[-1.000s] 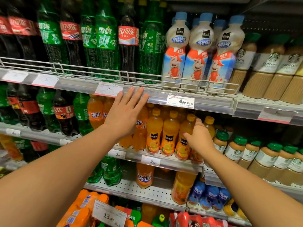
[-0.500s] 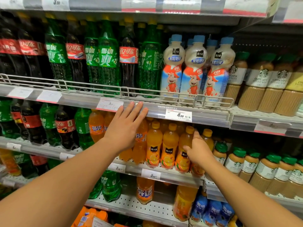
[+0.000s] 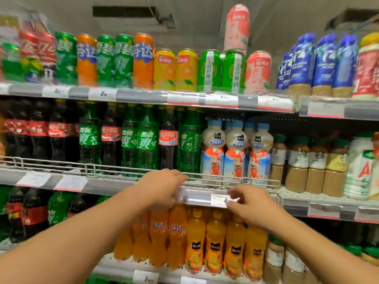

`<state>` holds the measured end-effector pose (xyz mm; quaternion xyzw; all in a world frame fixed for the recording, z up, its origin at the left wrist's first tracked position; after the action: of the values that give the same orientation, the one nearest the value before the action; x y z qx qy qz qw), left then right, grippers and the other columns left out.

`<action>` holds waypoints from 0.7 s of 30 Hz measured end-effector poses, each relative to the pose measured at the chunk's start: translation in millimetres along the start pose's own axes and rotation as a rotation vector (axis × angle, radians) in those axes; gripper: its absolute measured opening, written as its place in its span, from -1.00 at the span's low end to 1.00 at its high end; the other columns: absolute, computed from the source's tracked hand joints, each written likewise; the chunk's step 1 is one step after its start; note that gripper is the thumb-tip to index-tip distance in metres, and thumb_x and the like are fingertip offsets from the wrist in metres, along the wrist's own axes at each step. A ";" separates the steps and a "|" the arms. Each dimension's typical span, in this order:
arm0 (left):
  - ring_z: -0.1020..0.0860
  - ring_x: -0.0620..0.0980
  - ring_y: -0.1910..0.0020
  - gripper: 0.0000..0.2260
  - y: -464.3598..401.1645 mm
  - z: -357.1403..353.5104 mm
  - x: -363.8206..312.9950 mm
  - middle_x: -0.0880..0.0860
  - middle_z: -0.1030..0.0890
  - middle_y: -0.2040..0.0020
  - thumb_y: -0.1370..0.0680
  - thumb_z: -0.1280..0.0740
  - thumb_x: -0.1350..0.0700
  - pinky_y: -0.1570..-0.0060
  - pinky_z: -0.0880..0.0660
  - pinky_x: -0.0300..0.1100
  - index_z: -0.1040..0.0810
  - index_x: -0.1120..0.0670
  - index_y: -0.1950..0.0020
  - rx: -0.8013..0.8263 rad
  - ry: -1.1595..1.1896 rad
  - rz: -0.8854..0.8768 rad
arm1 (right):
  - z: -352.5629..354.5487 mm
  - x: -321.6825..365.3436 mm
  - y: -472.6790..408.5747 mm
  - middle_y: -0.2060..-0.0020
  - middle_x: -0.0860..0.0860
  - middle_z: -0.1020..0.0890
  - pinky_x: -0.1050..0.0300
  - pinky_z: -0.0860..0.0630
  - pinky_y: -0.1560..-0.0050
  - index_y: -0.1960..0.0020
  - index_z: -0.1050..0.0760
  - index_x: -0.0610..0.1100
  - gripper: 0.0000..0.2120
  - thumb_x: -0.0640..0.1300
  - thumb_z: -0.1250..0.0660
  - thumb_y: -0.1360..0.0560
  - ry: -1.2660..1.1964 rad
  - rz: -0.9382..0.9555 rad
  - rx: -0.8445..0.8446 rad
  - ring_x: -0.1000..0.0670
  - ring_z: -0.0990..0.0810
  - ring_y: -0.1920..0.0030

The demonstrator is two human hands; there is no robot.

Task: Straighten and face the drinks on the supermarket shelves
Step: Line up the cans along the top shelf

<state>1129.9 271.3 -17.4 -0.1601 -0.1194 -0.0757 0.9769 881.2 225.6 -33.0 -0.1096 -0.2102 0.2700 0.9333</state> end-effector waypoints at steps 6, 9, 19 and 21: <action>-0.17 0.06 -0.50 -0.38 -14.7 72.9 36.9 0.02 -0.15 -0.55 -0.51 -0.22 0.08 -0.39 -0.29 0.00 -0.10 0.02 -0.56 -0.343 -0.044 0.017 | 91.7 46.4 -42.3 -0.32 0.01 -0.50 0.10 -0.37 -0.28 -0.41 -0.39 -0.06 -0.55 -0.08 -0.28 -0.53 0.155 0.163 -0.364 -0.02 -0.45 -0.30; 0.05 0.08 -0.55 -0.32 -32.4 95.3 53.7 0.07 0.04 -0.59 -0.53 -0.20 0.04 -0.49 -0.05 0.02 0.04 0.07 -0.58 -0.435 -0.135 0.026 | 121.1 52.5 -69.4 -0.39 -0.10 -0.40 0.02 -0.30 -0.37 -0.45 -0.30 -0.16 -0.46 -0.14 -0.28 -0.49 0.311 0.170 -0.481 -0.12 -0.35 -0.37; -0.14 0.19 -0.40 -0.21 -75.8 106.3 42.8 0.12 -0.15 -0.44 -0.45 -0.21 -0.10 -0.37 -0.19 0.12 0.16 -0.01 -0.55 -0.496 -0.206 0.138 | 124.6 48.5 -102.3 -0.30 -0.01 -0.44 0.01 -0.39 -0.29 -0.39 -0.35 -0.12 -0.45 -0.10 -0.29 -0.41 0.458 0.050 -0.612 -0.10 -0.38 -0.28; -0.20 0.16 -0.33 -0.26 -80.9 115.7 38.6 0.10 -0.19 -0.38 -0.45 -0.22 -0.08 -0.25 -0.30 0.14 0.09 -0.05 -0.54 -0.542 -0.192 0.148 | 128.7 46.9 -102.7 -0.28 0.00 -0.47 0.02 -0.39 -0.24 -0.36 -0.38 -0.10 -0.50 -0.11 -0.27 -0.42 0.451 0.062 -0.618 -0.10 -0.40 -0.23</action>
<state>1127.7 229.5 122.8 -0.4299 -0.1748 -0.0177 0.8856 906.1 177.9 129.5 -0.4488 -0.0675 0.1912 0.8703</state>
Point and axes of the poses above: each hand's wrist, its own y-axis away from the middle knuckle, its own z-axis out of the back of the hand, x = y × z, the point moved 1 cm from there along -y, towards the middle knuckle
